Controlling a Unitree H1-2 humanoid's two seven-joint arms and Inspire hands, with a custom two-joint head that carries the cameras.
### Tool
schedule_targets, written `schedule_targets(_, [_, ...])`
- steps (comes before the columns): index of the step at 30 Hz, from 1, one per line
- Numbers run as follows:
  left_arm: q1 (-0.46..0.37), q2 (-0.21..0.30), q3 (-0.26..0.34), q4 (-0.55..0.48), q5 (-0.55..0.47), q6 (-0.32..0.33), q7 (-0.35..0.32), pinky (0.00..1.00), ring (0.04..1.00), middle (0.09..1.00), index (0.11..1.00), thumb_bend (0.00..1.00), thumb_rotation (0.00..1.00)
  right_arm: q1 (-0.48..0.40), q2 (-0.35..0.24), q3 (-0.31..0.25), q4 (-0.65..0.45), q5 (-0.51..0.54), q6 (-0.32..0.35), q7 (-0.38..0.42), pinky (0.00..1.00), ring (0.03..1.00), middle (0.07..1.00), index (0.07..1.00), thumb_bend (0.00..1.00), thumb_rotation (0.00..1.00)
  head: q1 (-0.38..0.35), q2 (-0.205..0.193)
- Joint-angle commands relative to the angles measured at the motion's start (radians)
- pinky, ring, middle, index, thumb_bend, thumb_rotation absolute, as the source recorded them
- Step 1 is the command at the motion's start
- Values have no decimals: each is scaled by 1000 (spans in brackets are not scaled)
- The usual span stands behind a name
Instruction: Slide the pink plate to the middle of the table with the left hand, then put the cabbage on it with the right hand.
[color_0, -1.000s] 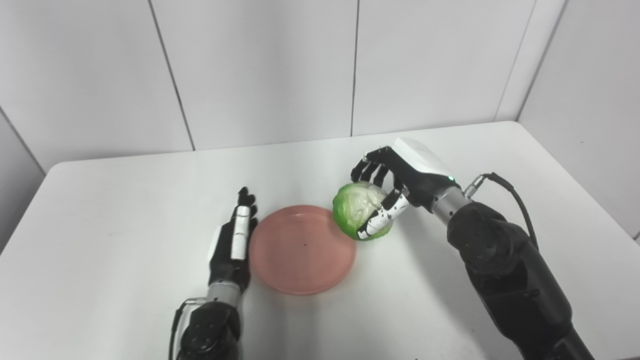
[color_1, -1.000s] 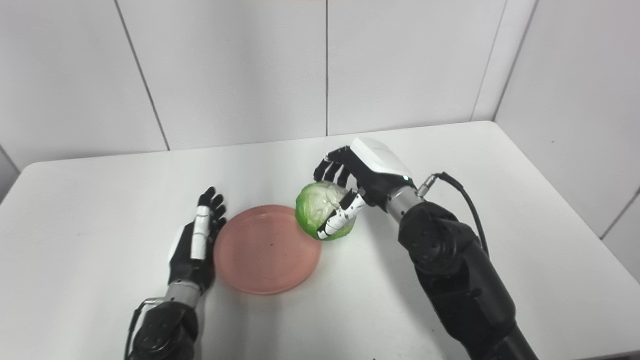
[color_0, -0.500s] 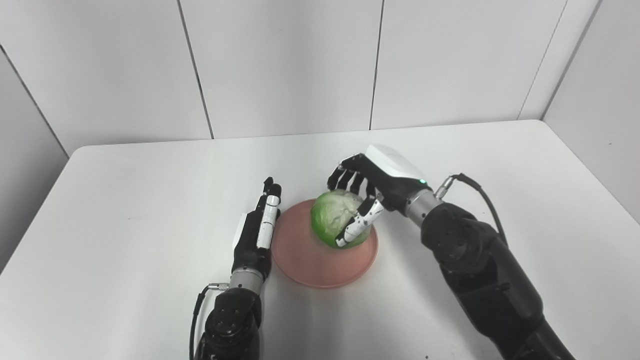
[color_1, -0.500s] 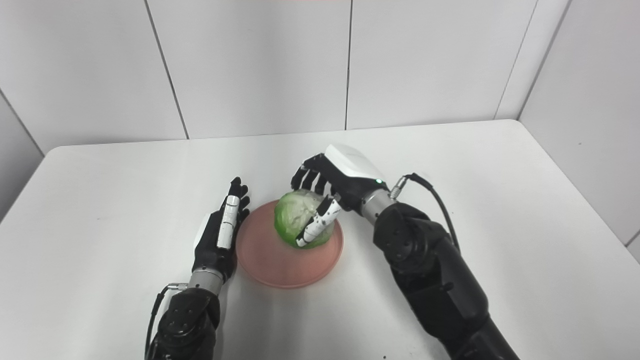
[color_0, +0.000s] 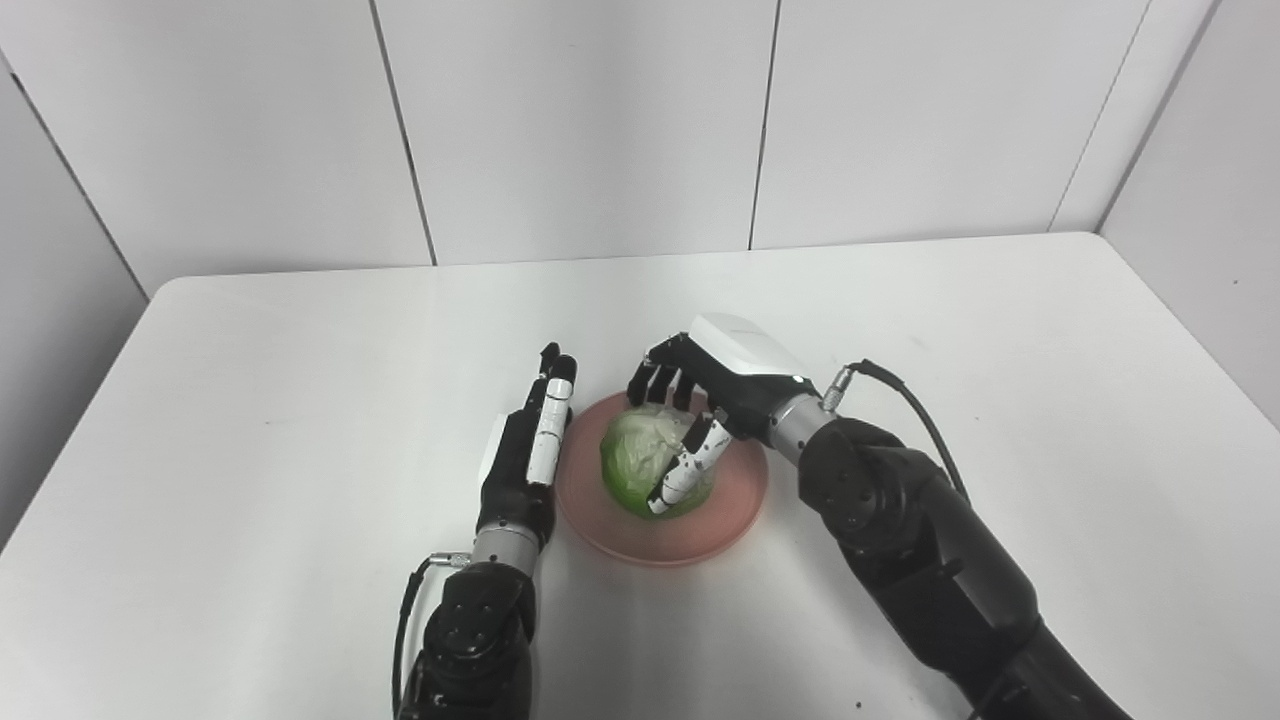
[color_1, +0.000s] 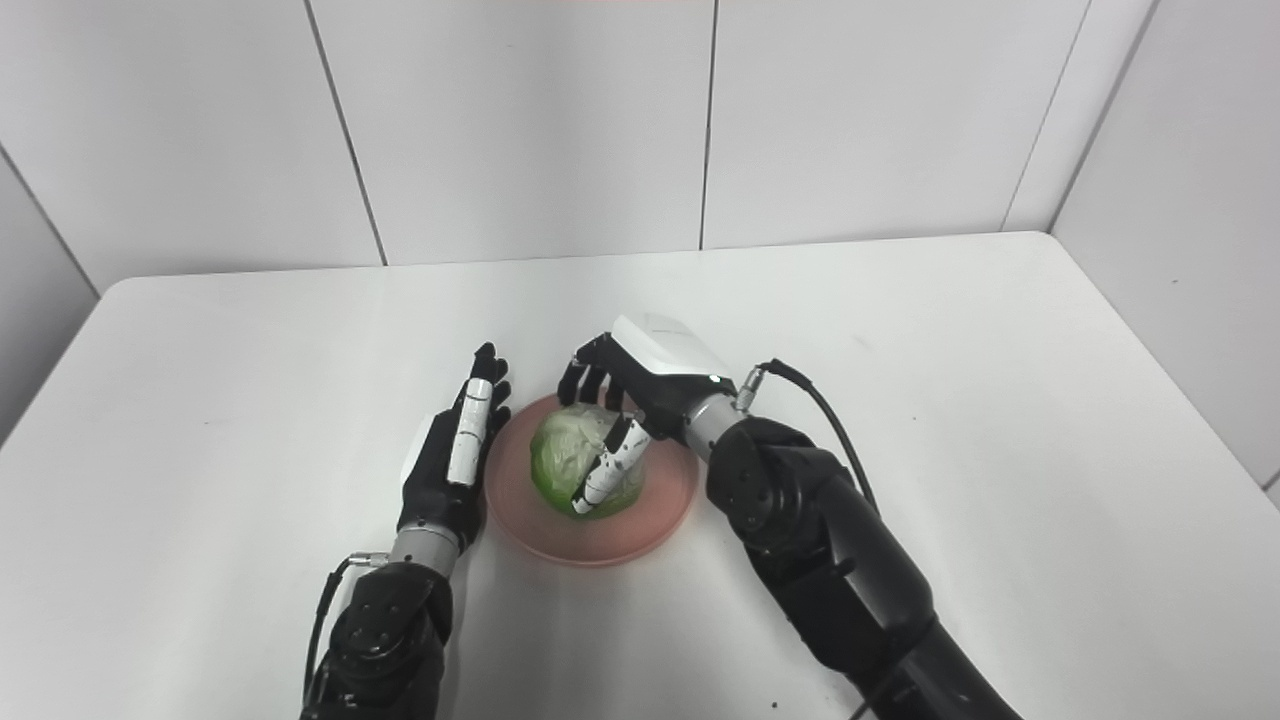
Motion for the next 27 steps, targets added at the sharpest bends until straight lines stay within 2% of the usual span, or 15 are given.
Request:
schedule_targets(1, [-36, -16, -7, -36, 2, 0, 2, 989, 996, 998, 1000, 708, 1000, -32, 5, 2, 11, 1, -51, -31, 218, 304, 399, 502, 523, 0, -1, 1])
schedule_targets(7, [-37, -16, -6, -39, 2, 7, 3, 997, 1000, 1000, 1000, 716, 1000, -26, -5, 11, 35, -7, -96, -65, 227, 314, 397, 508, 521, 0, -4, 1])
schedule_targets(9, [-38, -14, -5, -39, 2, 8, 2, 995, 1000, 1000, 1000, 717, 1000, -24, -12, 15, 37, -13, -110, -70, 324, 415, 438, 519, 524, 0, -4, 1])
schedule_targets(10, [-39, -12, -5, -39, 1, 11, 0, 997, 1000, 1000, 1000, 720, 1000, -22, -14, 15, 35, -15, -112, -73, 354, 453, 452, 563, 530, 0, -7, 1])
schedule_targets(11, [-39, -11, -4, -40, -1, 15, -1, 999, 1000, 1000, 1000, 724, 1000, -20, -15, 13, 30, -14, -111, -73, 431, 554, 576, 670, 608, 12, -7, 1])
schedule_targets(12, [-39, -10, -3, -41, -2, 17, -1, 998, 1000, 1000, 1000, 724, 1000, -18, -16, 12, 26, -13, -114, -75, 500, 640, 701, 730, 681, 42, -9, 0])
schedule_targets(13, [-40, -10, -1, -40, -2, 15, 0, 998, 1000, 1000, 1000, 723, 1000, -17, -20, 14, 22, -16, -124, -80, 512, 655, 720, 739, 692, 50, -10, -1])
schedule_targets(14, [-41, -11, 1, -38, -3, 12, 3, 994, 1000, 1000, 1000, 719, 1000, -17, -27, 17, 17, -18, -139, -83, 566, 716, 784, 774, 721, 129, -13, -2])
schedule_targets(15, [-42, -11, 2, -37, -2, 10, 4, 993, 1000, 1000, 1000, 718, 1000, -16, -33, 18, 10, -19, -151, -85, 595, 746, 807, 786, 729, 174, -13, -2])
schedule_targets(18, [-42, -11, 4, -38, -3, 13, 3, 992, 1000, 1000, 1000, 712, 1000, -9, -43, 11, -16, -12, -172, -83, 640, 794, 834, 795, 743, 268, -16, -3])
schedule_targets(19, [-42, -11, 5, -39, -4, 14, 2, 995, 1000, 1000, 1000, 712, 1000, -7, -46, 8, -24, -8, -172, -80, 668, 826, 855, 819, 739, 342, -16, -3])
schedule_targets(21, [-42, -9, 6, -38, -3, 11, 2, 993, 999, 1000, 1000, 714, 1000, 2, -51, -3, -52, 8, -166, -71, 711, 882, 898, 864, 744, 423, -17, -4])
schedule_targets(27, [-43, -1, 10, -30, -5, -4, -2, 992, 997, 1000, 1000, 718, 1000, 24, -78, -35, -101, 71, -176, -46, 759, 918, 932, 953, 740, 552, -20, -6])
